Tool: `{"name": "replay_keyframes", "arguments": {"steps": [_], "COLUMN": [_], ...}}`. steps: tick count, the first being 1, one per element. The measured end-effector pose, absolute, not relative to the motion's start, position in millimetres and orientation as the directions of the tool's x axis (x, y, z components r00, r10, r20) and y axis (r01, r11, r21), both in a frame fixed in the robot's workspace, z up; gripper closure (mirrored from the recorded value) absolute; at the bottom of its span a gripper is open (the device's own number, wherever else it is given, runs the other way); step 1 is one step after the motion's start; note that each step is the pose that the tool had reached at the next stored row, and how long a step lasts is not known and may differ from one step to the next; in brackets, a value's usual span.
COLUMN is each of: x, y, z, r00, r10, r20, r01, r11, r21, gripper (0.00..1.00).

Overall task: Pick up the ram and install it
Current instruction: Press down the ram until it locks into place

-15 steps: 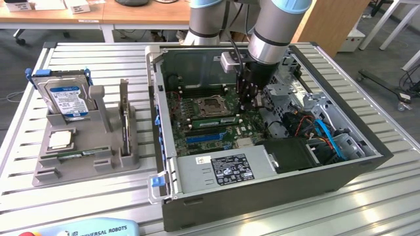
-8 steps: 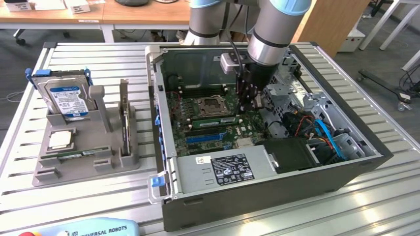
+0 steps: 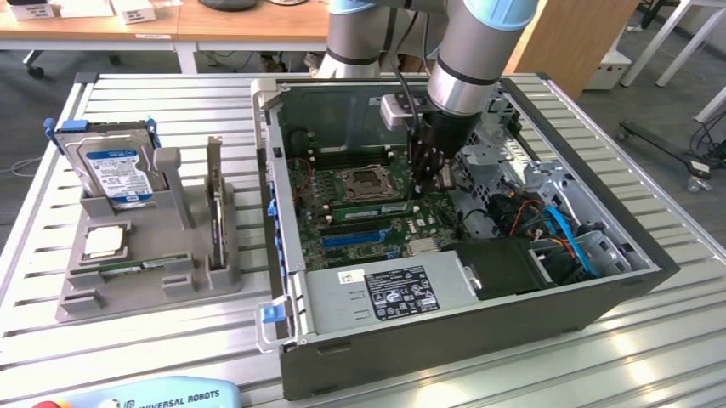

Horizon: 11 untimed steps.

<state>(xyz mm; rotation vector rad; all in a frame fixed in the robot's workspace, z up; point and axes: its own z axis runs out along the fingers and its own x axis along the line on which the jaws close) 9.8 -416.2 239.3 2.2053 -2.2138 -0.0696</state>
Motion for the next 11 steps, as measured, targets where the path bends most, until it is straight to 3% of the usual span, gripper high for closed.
{"name": "replay_keyframes", "arguments": {"steps": [11], "x": [9.8], "y": [-413.3], "z": [238.5], "r00": [-0.004], "r10": [-1.000], "r20": [-0.020], "r01": [-0.999], "r11": [0.003], "r21": [0.043], "gripper": [0.90]}}
